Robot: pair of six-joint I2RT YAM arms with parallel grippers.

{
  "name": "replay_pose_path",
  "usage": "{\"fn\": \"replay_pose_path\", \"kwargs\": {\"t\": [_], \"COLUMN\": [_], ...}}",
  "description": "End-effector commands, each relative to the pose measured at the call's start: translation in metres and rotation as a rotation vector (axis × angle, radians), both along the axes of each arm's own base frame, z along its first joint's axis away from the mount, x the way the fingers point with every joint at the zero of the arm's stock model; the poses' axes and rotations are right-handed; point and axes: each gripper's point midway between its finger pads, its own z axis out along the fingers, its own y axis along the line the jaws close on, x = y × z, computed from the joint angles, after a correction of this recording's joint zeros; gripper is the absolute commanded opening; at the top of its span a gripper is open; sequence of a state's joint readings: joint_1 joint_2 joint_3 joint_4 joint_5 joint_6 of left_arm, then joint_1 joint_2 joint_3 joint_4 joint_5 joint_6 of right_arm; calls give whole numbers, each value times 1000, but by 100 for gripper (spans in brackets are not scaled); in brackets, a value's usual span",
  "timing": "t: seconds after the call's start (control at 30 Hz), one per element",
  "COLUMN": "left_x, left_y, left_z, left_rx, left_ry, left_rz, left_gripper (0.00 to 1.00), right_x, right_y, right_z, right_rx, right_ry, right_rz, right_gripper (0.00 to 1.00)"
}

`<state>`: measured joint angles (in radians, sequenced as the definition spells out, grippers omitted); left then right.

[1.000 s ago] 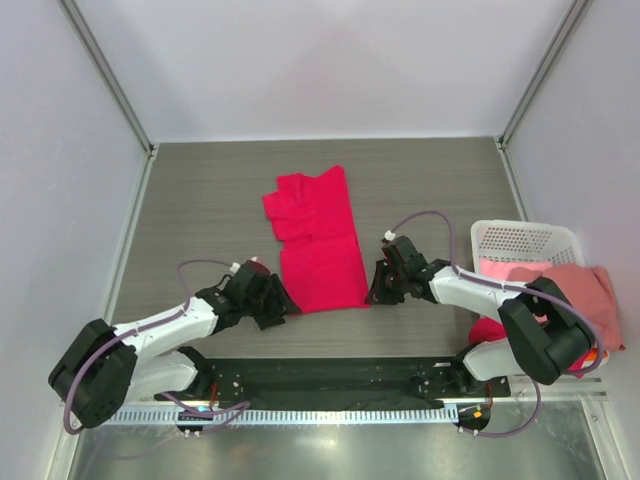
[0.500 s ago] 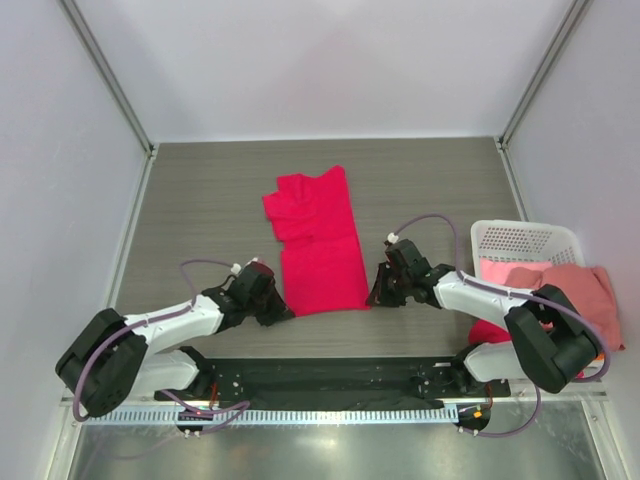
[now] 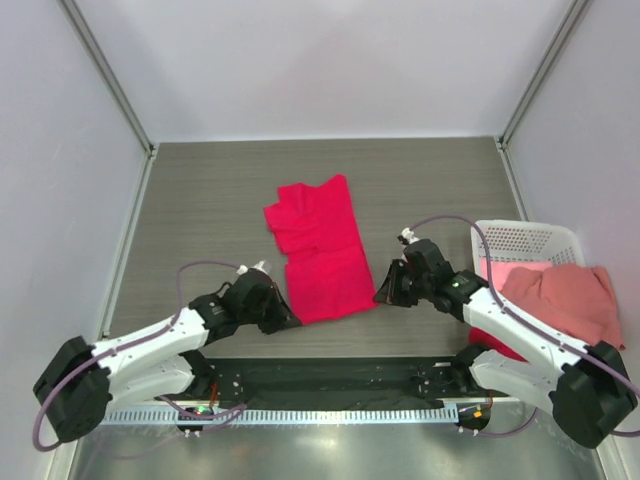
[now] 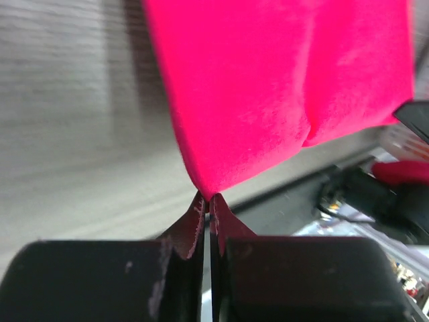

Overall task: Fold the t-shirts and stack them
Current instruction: Fold the tshirt

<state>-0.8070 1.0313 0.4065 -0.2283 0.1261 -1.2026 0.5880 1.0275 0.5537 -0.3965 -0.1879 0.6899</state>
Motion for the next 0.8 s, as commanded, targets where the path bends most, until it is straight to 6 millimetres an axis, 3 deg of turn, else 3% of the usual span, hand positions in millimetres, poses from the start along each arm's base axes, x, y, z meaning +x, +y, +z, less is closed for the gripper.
{"fn": "replay_pose_path", "kwargs": {"t": [0.0, 0.1, 0.27, 0.3, 0.37, 0.4, 0.47, 0.53, 0.57, 0.6, 0.67, 0.7, 0.77], "left_x": [-5, 2, 17, 24, 38, 45, 61, 78, 85, 95, 109, 122, 137], "left_y": [0, 4, 4, 2, 5, 5, 11, 14, 13, 15, 18, 22, 25], "left_z": [40, 69, 87, 95, 101, 110, 111, 113, 114, 121, 116, 126, 120], "left_rx": [-55, -72, -31, -29, -26, -32, -13, -7, -13, -26, -2, -8, 18], "left_ry": [-31, -96, -122, -140, -153, -176, -182, -178, -179, -186, -183, -200, -191], "left_rz": [-3, 17, 12, 4, 27, 28, 64, 84, 87, 102, 104, 126, 131], "left_gripper": [0, 0, 0, 0, 0, 0, 0, 0, 0, 0, 0, 0, 0], "right_x": [0, 3, 25, 35, 48, 57, 74, 93, 103, 114, 131, 142, 159], "right_y": [-2, -6, -4, -1, 1, 4, 3, 3, 3, 4, 4, 7, 7], "right_z": [41, 55, 79, 94, 95, 106, 102, 115, 107, 118, 111, 119, 122], "right_rx": [7, -5, -40, -35, -66, -64, -95, -84, -101, -89, -93, -81, -67], "right_ry": [-73, -100, -162, -199, -202, -224, -213, -228, -205, -224, -200, -218, -227], "right_rz": [20, 16, -2, -13, -10, -9, -12, -27, -21, -28, -31, -29, -39], "right_gripper": [1, 1, 1, 1, 1, 1, 1, 1, 1, 1, 1, 1, 1]}}
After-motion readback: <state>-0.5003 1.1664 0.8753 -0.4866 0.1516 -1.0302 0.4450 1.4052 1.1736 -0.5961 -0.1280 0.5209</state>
